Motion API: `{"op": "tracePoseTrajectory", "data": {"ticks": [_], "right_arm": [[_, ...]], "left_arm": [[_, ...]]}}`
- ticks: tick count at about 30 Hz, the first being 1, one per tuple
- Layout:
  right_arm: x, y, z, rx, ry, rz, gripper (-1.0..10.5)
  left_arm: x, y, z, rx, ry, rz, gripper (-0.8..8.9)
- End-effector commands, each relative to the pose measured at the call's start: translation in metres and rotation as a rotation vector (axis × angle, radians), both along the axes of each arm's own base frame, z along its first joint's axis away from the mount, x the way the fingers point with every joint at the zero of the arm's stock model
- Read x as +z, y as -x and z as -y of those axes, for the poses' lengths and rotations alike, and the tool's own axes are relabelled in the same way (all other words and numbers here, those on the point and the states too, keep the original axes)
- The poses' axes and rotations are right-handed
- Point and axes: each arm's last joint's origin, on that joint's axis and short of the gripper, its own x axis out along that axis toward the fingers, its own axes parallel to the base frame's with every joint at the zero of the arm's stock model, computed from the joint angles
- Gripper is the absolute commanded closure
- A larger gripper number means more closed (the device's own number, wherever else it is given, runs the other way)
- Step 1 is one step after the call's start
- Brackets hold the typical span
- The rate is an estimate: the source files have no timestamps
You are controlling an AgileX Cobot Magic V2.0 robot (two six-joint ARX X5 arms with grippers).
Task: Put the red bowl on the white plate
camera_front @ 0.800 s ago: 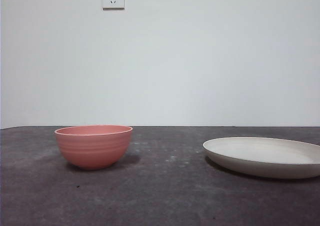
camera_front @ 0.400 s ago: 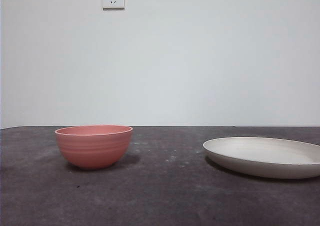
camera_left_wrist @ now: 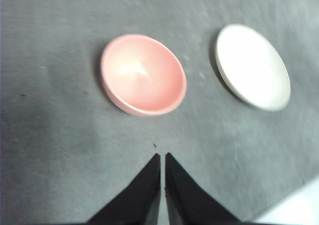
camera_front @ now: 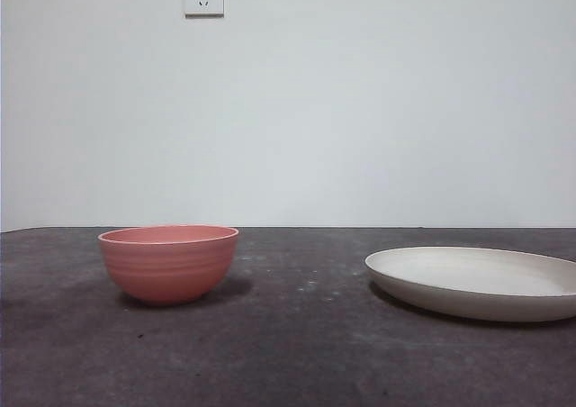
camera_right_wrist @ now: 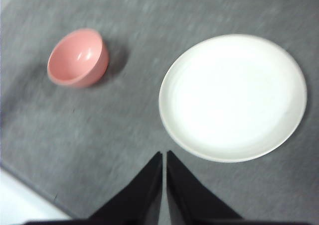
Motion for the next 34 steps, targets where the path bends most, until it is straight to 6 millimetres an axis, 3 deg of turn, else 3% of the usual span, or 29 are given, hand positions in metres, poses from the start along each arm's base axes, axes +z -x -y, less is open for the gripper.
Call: {"op": "tracePoseTrajectory", "data": {"ticks": [1,7,9,11,13,25,34], "right_arm": [[0.003,-0.001,-0.003,0.06,0.024,0.003,9.4],[0.002,0.001,-0.007,0.088,0.03,-0.009,9.3],[0.002,0.001,-0.007,0.085,0.032,-0.01,8.6],[0.002,0.001,-0.007,0.082,0.029,-0.012,6.8],[0.002,0.001,-0.007,0.079,0.027,-0.014,5.6],[0.002,0.001,-0.007,0.079,0.027,-0.014,5.5],[0.002,0.001,-0.007,0.079,0.027,-0.014,5.5]], "left_arm": [[0.005,-0.001,0.003,-0.054,-0.021,0.032,7.98],[0.005,0.0,0.005,-0.063,-0.016,0.027,7.57],[0.005,0.0,0.005,-0.058,-0.012,0.022,6.41],[0.005,0.0,0.005,-0.058,-0.011,0.021,4.56],[0.005,0.0,0.005,-0.057,-0.01,0.021,3.52],[0.012,-0.007,0.005,-0.028,-0.016,0.019,3.49],[0.032,-0.049,0.02,-0.01,-0.115,-0.016,3.49]]}}
